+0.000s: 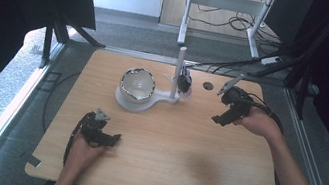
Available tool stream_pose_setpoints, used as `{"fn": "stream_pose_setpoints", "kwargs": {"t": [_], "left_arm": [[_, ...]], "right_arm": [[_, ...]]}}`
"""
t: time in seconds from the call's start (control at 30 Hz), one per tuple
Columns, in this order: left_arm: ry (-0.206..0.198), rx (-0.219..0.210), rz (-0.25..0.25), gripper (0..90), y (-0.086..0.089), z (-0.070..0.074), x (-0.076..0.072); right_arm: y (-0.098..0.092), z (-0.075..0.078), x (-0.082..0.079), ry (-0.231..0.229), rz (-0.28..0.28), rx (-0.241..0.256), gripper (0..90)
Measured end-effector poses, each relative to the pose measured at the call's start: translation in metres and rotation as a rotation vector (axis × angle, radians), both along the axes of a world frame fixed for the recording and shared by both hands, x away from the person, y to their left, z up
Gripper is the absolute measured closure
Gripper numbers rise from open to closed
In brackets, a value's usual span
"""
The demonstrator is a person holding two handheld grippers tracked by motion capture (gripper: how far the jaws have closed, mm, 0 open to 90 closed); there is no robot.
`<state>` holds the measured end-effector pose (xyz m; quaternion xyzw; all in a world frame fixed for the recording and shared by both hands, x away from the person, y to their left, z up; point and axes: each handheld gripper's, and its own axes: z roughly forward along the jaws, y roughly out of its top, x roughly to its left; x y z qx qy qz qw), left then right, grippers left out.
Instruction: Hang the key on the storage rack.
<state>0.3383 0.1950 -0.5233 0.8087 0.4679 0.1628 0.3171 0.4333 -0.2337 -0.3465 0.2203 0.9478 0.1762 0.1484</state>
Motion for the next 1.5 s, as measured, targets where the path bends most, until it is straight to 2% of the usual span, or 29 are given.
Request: {"fn": "stream_pose_setpoints", "kwargs": {"t": [0.47, 0.8, 1.23, 1.4, 1.5], "left_arm": [[-0.001, 0.000, -0.002, 0.7, 0.000, 0.000, 0.000], [0.001, -0.003, 0.001, 0.8, 0.000, 0.000, 0.000], [0.001, 0.001, -0.001, 0.8, 0.000, 0.000, 0.000], [0.001, 0.002, -0.002, 0.8, 0.000, 0.000, 0.000], [0.001, 0.002, -0.002, 0.8, 0.000, 0.000, 0.000]], "right_arm": [[-0.046, -0.018, -0.025, -0.049, -0.064, 0.076, 11.1], [-0.062, -0.037, -0.045, -0.089, -0.104, 0.126, 9.4], [-0.074, -0.079, -0.074, -0.109, -0.162, 0.222, 8.1], [-0.078, -0.102, -0.084, -0.098, -0.188, 0.269, 8.1], [-0.078, -0.118, -0.088, -0.101, -0.206, 0.267, 8.4]]}}
